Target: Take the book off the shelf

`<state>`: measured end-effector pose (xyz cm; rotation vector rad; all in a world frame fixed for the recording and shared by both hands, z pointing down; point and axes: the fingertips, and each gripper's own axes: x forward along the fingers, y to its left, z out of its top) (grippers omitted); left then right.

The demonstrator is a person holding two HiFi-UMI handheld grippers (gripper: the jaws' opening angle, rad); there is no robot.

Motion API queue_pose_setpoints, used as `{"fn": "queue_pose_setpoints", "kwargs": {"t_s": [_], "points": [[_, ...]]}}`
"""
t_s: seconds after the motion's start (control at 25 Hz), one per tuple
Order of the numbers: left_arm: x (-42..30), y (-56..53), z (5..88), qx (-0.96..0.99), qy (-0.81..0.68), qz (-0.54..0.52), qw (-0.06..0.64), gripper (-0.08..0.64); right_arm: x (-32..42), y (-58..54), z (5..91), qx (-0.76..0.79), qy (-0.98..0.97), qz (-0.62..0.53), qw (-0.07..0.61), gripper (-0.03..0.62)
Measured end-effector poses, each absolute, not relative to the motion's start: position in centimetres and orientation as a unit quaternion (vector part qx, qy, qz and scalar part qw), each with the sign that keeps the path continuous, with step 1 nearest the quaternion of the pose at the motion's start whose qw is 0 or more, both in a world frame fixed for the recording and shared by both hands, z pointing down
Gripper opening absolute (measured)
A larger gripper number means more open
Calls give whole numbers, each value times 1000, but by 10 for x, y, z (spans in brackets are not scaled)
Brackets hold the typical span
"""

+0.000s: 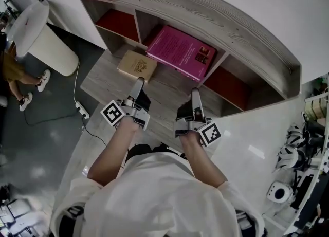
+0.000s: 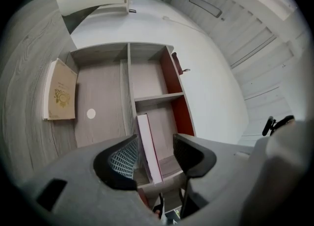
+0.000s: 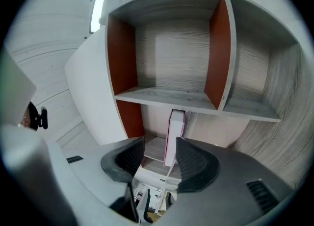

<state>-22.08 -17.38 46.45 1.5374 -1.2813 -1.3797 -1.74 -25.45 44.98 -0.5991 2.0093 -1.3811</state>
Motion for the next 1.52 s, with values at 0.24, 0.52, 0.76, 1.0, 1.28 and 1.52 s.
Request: {"fn": "queue_pose_setpoints", "kwargs": {"t_s": [0.24,0.52,0.76,1.0,1.28,1.52], "points": [[-224,-199,470,591,-478,-534,371,264,-19,-264,458,-239,732,-547,328,191],[-237,-231,472,594,-462,-517,407,310,-27,-280,469,-278,698,-562,347,240],[-245,-261,472,601,-437,-498,447,327,-35,-288,472,-320,685,-549,357,247],[-248,-279,457,615,-408,-487,468,328,-41,-291,472,-352,674,-535,369,247],[-250,-297,467,609,-388,-470,508,327,-51,-307,472,-378,666,-525,370,247],[-248,-300,468,606,-381,-470,516,327,-51,-314,469,-381,666,-529,363,245]]}}
